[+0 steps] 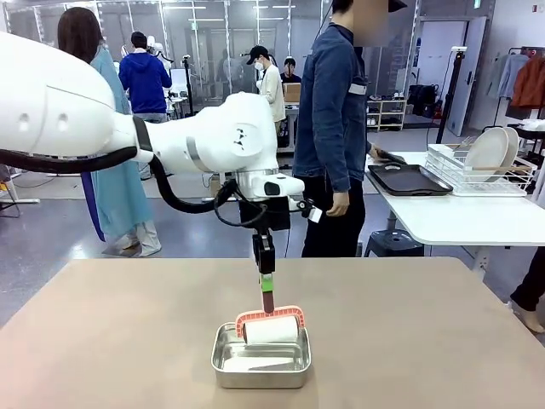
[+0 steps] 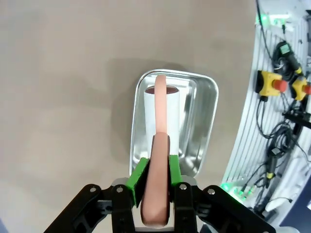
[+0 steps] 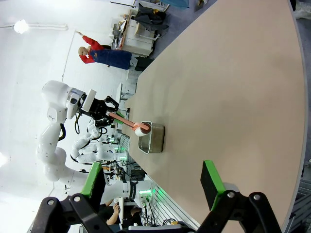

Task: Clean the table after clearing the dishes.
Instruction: Place the Lint Roller back on top of the Airtight Container.

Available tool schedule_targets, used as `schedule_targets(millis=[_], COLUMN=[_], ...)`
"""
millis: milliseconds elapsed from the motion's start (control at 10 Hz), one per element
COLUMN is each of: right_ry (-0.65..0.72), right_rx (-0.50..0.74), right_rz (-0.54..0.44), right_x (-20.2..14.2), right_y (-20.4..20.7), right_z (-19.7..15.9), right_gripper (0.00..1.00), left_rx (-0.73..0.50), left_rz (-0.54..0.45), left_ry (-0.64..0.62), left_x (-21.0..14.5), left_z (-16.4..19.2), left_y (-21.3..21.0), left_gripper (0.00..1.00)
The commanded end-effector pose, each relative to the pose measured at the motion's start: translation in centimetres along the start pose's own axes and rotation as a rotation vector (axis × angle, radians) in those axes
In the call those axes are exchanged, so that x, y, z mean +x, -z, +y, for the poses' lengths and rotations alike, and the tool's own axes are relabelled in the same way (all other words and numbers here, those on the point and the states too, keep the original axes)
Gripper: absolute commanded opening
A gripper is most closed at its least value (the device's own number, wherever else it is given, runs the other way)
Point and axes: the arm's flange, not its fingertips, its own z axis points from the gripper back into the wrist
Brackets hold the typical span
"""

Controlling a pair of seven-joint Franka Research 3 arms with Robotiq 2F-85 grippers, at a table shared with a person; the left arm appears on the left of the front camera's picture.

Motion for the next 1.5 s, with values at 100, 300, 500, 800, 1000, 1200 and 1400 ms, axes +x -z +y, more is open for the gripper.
schedule_targets(millis=[100, 300, 500, 800, 1000, 1200, 1400], right_ry=[-0.021, -0.021, -0.021, -0.021, -0.021, -0.021, -0.021], right_rx=[0.007, 0.007, 0.007, 0.007, 0.007, 0.007, 0.007], right_rz=[-0.007, -0.007, -0.007, -0.007, -0.007, -0.007, -0.007], right_x=[0.0, 0.0, 0.0, 0.0, 0.0, 0.0, 0.0], right_y=[0.0, 0.0, 0.0, 0.0, 0.0, 0.0, 0.0], right_z=[0.3, 0.3, 0.3, 0.3, 0.3, 0.3, 0.3], right_gripper=[1.0, 1.0, 1.0, 1.0, 1.0, 1.0, 1.0], left_rx=[0.022, 0.057, 0.042, 0.058, 0.059, 0.06, 0.036], left_rz=[0.09, 0.106, 0.106, 0.129, 0.12, 0.086, 0.062], left_ry=[0.024, 0.054, 0.04, 0.041, 0.051, 0.077, 0.079], left_x=[1.6, 1.4, 0.8, 0.6, 0.5, 0.6, 0.6], left_z=[1.3, 2.6, 3.8, 5.0, 4.9, 4.4, 4.1], left_y=[0.8, 1.8, 2.9, 4.1, 3.7, 2.8, 2.1], left_gripper=[0.23, 0.23, 0.23, 0.23, 0.54, 0.85, 1.0])
